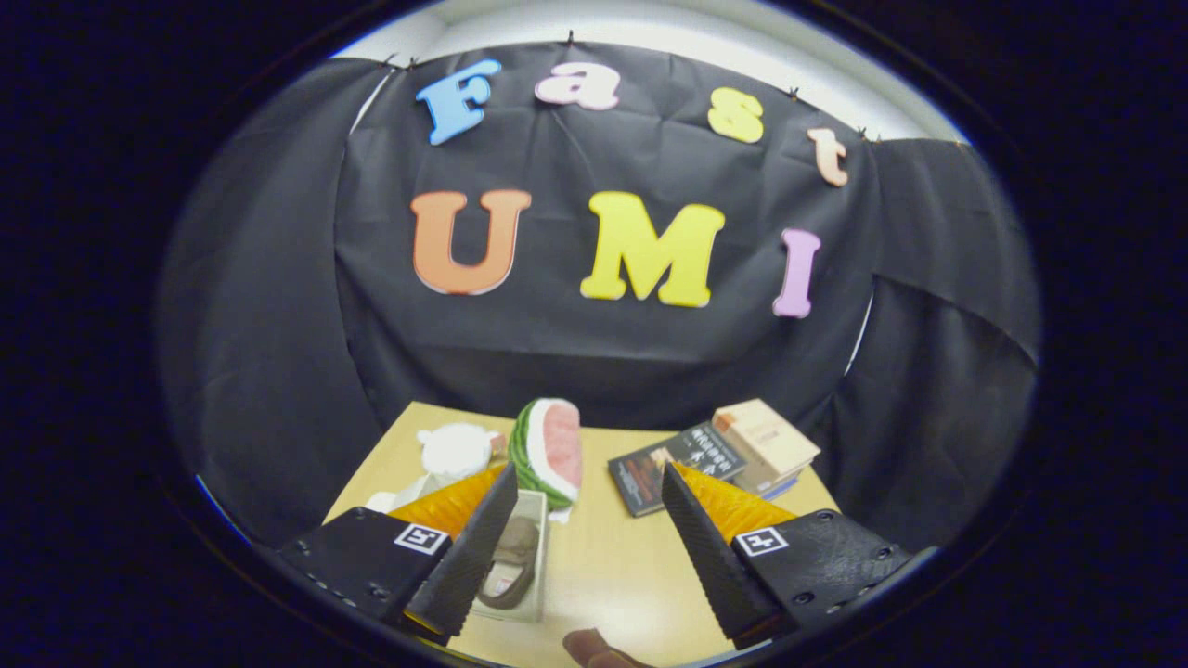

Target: Open the storage box then place both shoes into the box .Put the left shoe in first, then the right shoe, with the right side of both shoes facing outward in a uniform manner.

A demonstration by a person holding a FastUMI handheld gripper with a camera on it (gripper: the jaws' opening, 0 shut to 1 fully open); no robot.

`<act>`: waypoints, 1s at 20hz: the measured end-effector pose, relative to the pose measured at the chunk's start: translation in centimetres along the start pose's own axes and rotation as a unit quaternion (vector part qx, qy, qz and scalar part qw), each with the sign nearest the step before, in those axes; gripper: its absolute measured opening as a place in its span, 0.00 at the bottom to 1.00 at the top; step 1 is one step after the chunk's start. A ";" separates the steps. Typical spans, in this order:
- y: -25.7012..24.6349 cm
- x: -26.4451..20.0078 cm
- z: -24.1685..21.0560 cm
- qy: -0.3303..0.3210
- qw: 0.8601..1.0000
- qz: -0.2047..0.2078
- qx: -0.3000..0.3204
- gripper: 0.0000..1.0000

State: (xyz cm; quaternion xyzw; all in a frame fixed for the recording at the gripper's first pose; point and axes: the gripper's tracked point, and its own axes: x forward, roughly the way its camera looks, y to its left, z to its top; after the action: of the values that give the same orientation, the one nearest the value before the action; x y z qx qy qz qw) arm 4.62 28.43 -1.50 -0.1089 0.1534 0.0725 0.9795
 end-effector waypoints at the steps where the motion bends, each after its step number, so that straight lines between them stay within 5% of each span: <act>1: -1.2 -1.1 1.1 -0.028 1.000 -0.004 0.002 0.96; 12: -9.8 -7.7 -1.9 -0.158 0.987 -0.001 0.015 0.96; 20: -11.5 -10.7 -2.2 -0.173 0.984 -0.002 0.027 0.96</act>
State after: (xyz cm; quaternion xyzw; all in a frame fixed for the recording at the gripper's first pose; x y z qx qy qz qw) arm -4.06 15.61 2.01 -0.0689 -0.0171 0.0843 0.9939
